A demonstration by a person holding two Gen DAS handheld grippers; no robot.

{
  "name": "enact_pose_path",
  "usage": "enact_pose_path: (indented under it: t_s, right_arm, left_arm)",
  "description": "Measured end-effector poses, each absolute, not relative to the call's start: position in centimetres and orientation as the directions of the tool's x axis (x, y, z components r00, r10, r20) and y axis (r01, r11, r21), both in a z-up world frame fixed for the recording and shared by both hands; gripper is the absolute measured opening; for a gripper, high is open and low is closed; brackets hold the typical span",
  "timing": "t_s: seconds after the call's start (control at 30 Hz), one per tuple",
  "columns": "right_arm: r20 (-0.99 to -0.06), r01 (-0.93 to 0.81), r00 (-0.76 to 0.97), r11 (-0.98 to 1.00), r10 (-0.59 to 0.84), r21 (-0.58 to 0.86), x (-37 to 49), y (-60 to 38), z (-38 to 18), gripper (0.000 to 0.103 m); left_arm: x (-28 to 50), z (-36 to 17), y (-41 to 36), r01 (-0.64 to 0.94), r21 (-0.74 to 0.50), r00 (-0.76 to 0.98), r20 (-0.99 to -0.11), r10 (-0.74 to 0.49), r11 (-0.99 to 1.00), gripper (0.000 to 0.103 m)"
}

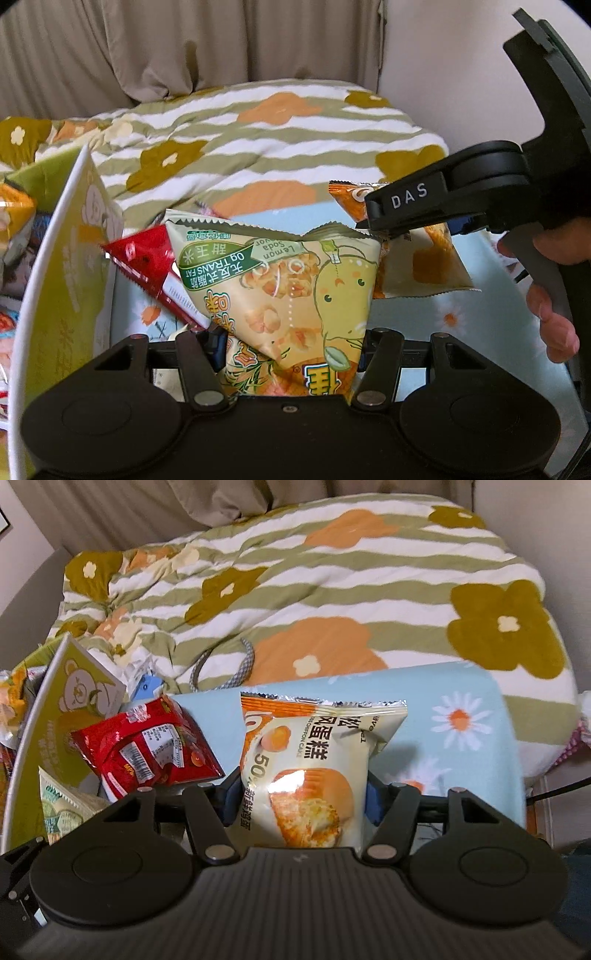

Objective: Organize snacks
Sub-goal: 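Carry both bags into the box and open both grippers to release them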

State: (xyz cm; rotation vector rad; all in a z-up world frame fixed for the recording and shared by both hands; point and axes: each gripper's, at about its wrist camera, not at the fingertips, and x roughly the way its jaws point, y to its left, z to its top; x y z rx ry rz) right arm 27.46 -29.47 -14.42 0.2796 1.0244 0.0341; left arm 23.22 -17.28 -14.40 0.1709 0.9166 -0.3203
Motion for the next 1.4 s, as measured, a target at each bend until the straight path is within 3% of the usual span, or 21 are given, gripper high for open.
enact_pose_path:
  t_s: [0.43, 0.8, 1.13, 1.4]
  right_arm:
    - [-0.759, 0.095, 0.641, 0.968, 0.118, 0.23, 23.3, -29.6, -6.4, 0.077]
    - [-0.665, -0.007, 0.732, 0.978, 0.146, 0.207, 21.2, -23.3, 0.2, 0.077]
    - [-0.636, -0.135, 0.726, 0.961, 0.261, 0.241, 22.6, -12.7, 2.1, 0.077]
    - [-0.651, -0.169, 0.697, 0.951, 0.301, 0.259, 24.2, -4.9, 1.8, 0.077]
  left_arm:
    - [20.0, -7.4, -16.7, 0.361, 0.005, 0.663, -0.705, -0.253, 0.932, 0.061]
    - [17.4, -1.9, -10.3, 0.28, 0.015, 0.768, -0.603, -0.215, 0.96, 0.061]
    - [17.3, -0.4, 0.3, 0.116, 0.025, 0.799, -0.596, -0.078, 0.993, 0.061]
    - [19.6, -0.9, 8.7, 0.045, 0.032, 0.765, -0.644, -0.014, 0.998, 0.061]
